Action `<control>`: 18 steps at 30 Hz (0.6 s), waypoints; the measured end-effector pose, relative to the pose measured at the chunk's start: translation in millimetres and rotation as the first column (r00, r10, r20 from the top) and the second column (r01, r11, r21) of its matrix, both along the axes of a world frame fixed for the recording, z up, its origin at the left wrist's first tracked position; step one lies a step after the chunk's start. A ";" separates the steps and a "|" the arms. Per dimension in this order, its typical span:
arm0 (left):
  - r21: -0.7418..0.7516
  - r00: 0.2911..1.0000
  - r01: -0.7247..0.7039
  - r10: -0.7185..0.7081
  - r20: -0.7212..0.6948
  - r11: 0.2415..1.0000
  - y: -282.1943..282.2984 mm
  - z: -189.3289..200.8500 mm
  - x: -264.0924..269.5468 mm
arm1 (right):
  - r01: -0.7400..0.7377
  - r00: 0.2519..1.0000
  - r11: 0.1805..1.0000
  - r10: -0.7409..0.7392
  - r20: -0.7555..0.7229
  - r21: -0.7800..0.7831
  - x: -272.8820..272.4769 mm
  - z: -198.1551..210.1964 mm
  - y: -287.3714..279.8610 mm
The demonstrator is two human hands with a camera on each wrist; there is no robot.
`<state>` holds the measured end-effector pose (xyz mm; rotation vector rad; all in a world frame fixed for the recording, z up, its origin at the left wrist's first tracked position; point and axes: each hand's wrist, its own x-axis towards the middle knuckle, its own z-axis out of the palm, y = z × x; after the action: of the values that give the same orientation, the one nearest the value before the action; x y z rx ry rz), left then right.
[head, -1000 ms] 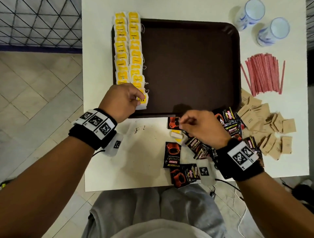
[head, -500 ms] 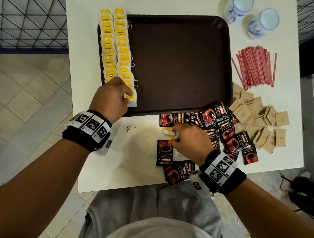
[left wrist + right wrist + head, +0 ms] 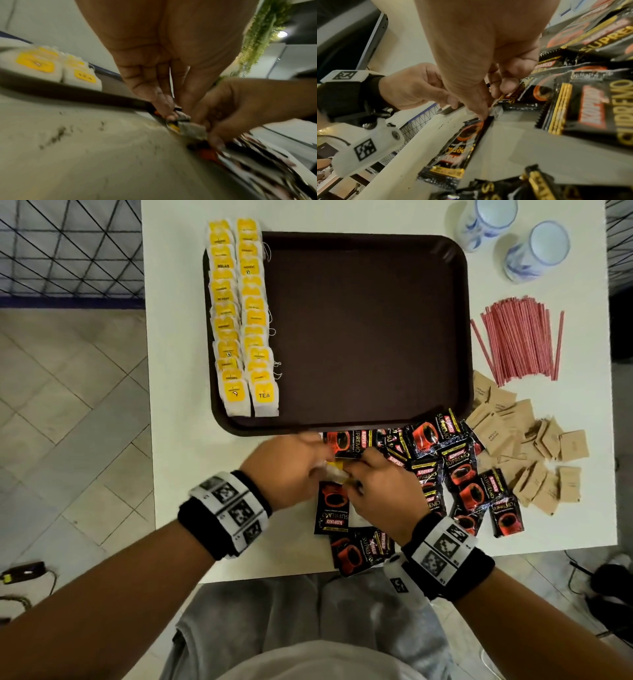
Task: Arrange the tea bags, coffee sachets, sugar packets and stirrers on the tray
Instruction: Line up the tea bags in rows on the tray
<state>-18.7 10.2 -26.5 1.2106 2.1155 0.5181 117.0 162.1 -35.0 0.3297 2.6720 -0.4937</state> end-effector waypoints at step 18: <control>0.052 0.982 -0.145 0.150 -0.118 0.988 -32.0 -20.8 17.0 | -0.025 0.971 0.997 0.007 -0.237 -0.072 12.8 -8.9 3.6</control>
<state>-1.7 -21.8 -47.3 1.1400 2.3209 0.5710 129.9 165.7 -43.9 0.2404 2.8742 -0.6633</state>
